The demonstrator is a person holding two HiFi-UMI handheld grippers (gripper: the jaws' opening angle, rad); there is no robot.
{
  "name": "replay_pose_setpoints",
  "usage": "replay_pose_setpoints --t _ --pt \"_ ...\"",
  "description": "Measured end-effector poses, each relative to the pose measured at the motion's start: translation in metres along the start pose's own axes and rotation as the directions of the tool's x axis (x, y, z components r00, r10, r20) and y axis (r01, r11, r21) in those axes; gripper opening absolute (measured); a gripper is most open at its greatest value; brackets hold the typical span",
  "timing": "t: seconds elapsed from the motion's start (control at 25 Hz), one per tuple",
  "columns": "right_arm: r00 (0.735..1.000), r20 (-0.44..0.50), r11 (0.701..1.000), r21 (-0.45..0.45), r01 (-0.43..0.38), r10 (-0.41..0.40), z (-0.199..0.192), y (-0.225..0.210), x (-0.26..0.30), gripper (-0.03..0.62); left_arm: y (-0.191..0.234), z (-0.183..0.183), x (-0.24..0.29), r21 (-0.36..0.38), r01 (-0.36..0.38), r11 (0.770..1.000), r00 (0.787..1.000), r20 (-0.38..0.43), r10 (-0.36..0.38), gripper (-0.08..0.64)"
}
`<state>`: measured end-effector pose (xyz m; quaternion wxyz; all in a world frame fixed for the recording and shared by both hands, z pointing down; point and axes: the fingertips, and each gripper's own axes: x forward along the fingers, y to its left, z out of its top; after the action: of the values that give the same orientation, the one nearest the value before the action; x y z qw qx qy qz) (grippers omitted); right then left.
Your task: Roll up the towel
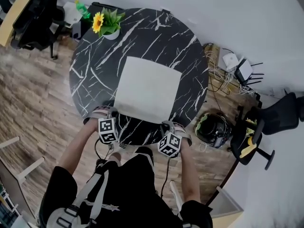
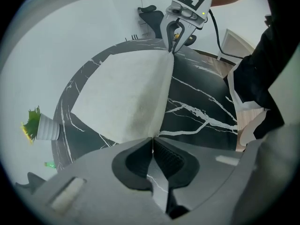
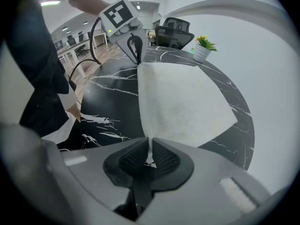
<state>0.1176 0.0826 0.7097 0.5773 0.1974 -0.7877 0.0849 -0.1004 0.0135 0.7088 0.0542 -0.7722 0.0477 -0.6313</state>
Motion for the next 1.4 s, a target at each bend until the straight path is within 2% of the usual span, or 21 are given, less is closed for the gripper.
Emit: replay_pose_setpoints --t 0.28,0.52,0.68,1.0,1.4 --pt "1.0 -0.002 1.0 0.012 -0.02 0.02 -0.003 0.028 -0.01 0.032 -0.024 -0.001 -0.014 0.01 0.015 1.0 1.0 0.019 -0.015 0.017" --pt "0.998 -0.008 0.998 0.03 -0.062 0.062 -0.007 0.071 -0.017 0.032 -0.056 -0.01 -0.03 0.033 0.033 0.999 0.999 -0.004 -0.032 0.017" --pt "0.998 0.001 0.996 0.06 -0.06 0.06 -0.009 0.087 -0.024 0.032 -0.07 -0.012 -0.036 0.032 0.027 0.999 1.0 -0.003 -0.027 0.018" --pt "1.0 0.021 0.997 0.077 -0.016 0.014 -0.006 0.079 -0.033 0.032 -0.06 -0.006 -0.045 0.026 -0.035 0.999 0.999 0.012 0.035 0.018" --pt "1.0 0.028 0.997 0.073 0.008 -0.01 -0.005 0.053 -0.031 0.032 -0.041 0.0 -0.039 0.016 -0.059 0.998 0.998 0.015 0.059 0.02"
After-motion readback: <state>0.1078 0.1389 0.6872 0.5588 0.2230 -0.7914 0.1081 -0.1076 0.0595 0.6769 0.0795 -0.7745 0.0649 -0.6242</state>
